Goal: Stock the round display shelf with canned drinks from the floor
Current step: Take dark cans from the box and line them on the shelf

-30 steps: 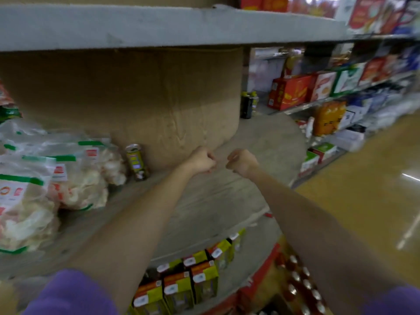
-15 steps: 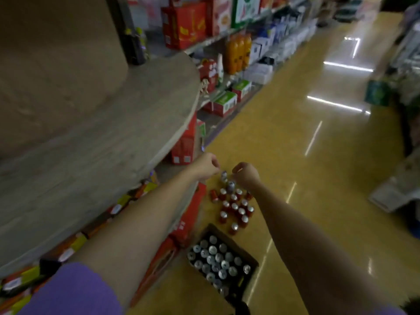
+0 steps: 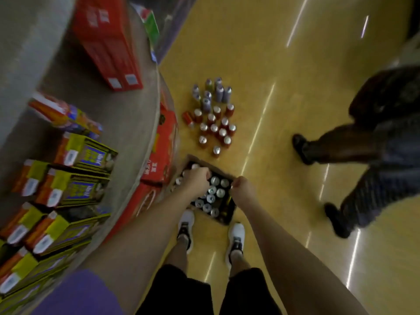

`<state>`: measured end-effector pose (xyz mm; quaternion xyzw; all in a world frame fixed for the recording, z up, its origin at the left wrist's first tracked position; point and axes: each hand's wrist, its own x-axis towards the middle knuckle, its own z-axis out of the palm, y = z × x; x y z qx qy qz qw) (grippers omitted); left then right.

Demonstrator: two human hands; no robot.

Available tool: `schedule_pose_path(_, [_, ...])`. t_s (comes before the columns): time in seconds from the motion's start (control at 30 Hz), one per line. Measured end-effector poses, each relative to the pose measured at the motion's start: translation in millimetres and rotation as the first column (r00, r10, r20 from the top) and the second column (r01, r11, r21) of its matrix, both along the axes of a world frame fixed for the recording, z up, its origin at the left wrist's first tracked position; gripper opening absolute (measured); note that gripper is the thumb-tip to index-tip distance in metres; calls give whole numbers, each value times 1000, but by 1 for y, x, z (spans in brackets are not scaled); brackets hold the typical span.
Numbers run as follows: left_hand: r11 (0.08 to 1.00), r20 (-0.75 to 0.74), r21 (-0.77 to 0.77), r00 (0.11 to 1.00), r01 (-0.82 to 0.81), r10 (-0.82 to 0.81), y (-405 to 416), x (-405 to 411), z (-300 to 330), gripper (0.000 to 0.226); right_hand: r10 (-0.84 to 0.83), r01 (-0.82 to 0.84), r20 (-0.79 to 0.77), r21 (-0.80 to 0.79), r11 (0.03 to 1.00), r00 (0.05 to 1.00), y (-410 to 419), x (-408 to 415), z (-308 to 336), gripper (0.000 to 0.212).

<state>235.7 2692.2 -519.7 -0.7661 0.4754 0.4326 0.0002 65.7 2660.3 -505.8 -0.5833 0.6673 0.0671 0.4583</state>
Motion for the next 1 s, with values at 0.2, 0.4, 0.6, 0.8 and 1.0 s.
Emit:
schedule_pose_path(0.2, [994, 31, -11, 994, 109, -108, 22, 19, -135, 16, -60, 69, -93, 93, 993, 994, 29, 20, -131, 20])
schedule_pose_path(0.4, [982, -42, 25, 982, 185, -184, 37, 29, -261, 15, -174, 197, -142, 166, 966, 974, 50, 36, -265, 25])
schedule_pose_path(0.6, [980, -82, 52, 979, 190, -186, 48, 22, -362, 22, -124, 156, -159, 209, 965, 979, 63, 47, -377, 28])
schedule_pose_path(0.8, [980, -22, 51, 981, 193, -192, 58, 29, -446, 14, -164, 197, -162, 213, 957, 973, 67, 64, -472, 57])
schedule_pose_path(1.0, [985, 16, 41, 986, 167, -168, 62, 35, -488, 17, -195, 230, -300, 87, 969, 934, 69, 90, -534, 56])
